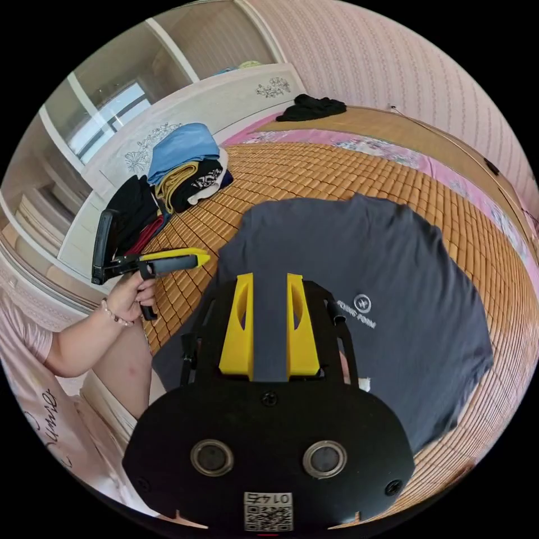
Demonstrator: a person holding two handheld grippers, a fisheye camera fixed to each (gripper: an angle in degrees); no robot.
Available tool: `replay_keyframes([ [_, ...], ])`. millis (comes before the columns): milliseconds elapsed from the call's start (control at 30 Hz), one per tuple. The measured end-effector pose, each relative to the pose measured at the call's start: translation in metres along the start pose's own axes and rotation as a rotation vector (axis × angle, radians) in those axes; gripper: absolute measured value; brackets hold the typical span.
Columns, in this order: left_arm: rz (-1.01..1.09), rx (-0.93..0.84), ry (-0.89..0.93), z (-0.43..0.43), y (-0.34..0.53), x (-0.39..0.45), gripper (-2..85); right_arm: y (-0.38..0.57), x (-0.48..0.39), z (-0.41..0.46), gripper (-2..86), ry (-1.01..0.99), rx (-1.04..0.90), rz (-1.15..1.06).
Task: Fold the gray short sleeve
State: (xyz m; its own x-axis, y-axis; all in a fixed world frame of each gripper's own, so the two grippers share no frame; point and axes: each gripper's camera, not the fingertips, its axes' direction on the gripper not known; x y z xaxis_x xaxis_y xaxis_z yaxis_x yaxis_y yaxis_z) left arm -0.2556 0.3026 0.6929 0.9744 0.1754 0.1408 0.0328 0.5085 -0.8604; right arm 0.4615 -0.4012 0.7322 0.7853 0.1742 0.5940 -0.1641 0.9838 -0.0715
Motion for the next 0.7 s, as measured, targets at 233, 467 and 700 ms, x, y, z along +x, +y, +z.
replay_keyframes([
  [233, -0.006, 0.040, -0.012, 0.014, -0.010, 0.016, 7.4, -0.100, -0.052, 0.079, 9.9, 0.056, -0.087, -0.143],
  [467, -0.038, -0.025, -0.014, 0.034, -0.026, 0.031, 5.2, -0.142, -0.078, 0.132, 11.2, 0.127, -0.244, -0.182],
  [700, 0.050, -0.014, -0.038, 0.038, -0.038, 0.054, 3.2, -0.143, -0.097, 0.157, 6.1, 0.289, -0.328, -0.352],
])
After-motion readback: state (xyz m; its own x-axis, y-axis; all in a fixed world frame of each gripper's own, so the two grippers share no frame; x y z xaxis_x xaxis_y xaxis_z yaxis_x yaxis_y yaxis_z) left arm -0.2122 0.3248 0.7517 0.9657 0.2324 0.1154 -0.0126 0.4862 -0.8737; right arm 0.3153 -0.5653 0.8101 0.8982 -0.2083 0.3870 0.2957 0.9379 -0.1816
